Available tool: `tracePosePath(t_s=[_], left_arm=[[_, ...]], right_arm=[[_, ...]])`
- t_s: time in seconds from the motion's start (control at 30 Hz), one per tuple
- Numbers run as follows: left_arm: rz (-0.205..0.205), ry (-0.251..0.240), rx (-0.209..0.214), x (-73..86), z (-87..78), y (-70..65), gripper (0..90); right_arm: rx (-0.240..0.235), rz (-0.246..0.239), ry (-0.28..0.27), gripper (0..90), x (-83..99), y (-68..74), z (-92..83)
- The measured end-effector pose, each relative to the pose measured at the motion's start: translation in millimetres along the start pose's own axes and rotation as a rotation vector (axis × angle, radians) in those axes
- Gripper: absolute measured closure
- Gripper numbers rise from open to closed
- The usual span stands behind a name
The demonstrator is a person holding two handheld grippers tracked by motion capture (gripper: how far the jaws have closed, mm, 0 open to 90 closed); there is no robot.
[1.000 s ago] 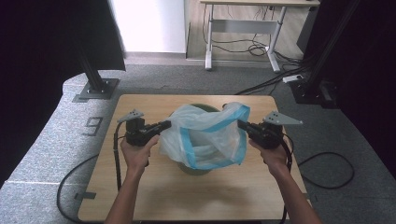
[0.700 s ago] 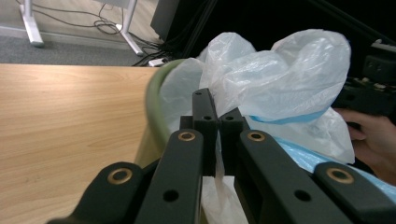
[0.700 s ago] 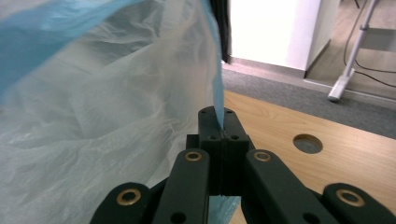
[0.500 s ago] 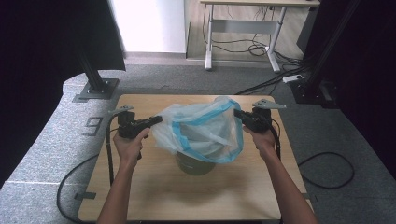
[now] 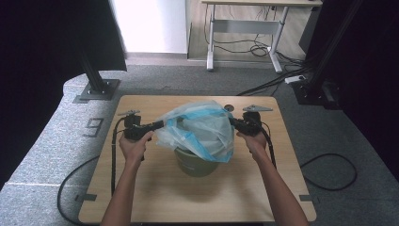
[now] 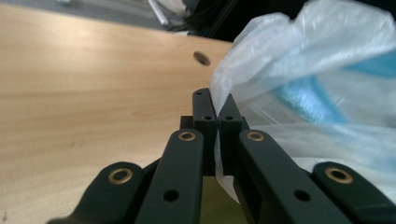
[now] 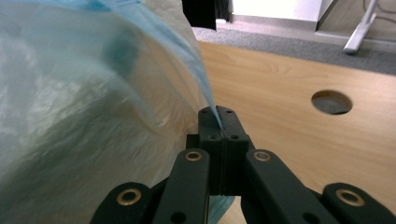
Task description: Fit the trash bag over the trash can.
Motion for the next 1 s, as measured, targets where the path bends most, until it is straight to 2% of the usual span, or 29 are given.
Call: tracePosePath(t_s=[0.17,0.27,0.37,0.5,0.67,0.8,0.9,0.93,1.0], left_arm=[[-0.016,0.019,0.0,8.3,7.2,6.8,89.7],[-0.021,0.035,0.007,11.8,10.9,7.2,89.7],[-0.03,0.049,0.013,12.3,14.3,6.7,89.7],[-0.062,0.064,0.014,11.7,20.2,11.2,89.7],[-0.083,0.069,0.009,11.1,25.5,15.8,89.7],[-0.098,0.083,0.009,10.0,29.2,19.2,89.7],[-0.102,0.087,-0.004,8.1,29.0,21.9,89.8],[-0.095,0.093,-0.019,8.2,28.6,23.1,89.8],[-0.092,0.097,-0.022,8.9,27.5,24.3,89.8]], right_arm=[[-0.027,0.022,0.069,88.6,18.6,-0.2,11.8],[-0.057,0.038,0.085,88.7,23.6,2.1,17.4],[-0.065,0.03,0.099,88.7,26.2,4.5,22.2],[-0.059,0.048,0.109,88.7,26.9,3.8,26.0],[-0.059,0.053,0.11,88.7,26.7,2.7,28.6],[-0.065,0.075,0.107,88.7,25.0,-0.9,29.9],[-0.054,0.068,0.114,88.6,21.0,-5.3,28.6],[-0.054,0.079,0.104,88.6,17.9,-6.5,26.8],[-0.058,0.074,0.089,88.5,11.9,-7.3,23.1]])
Point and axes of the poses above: each handheld gripper's, and its own axes: z roughly forward along the jaws, x roughly out of its underside, y roughly to its left, the point moved 7 cm from there along z, roughly forward along the jaws, and after that the axes turned 3 degrees about -z, right-handed, at the moved point
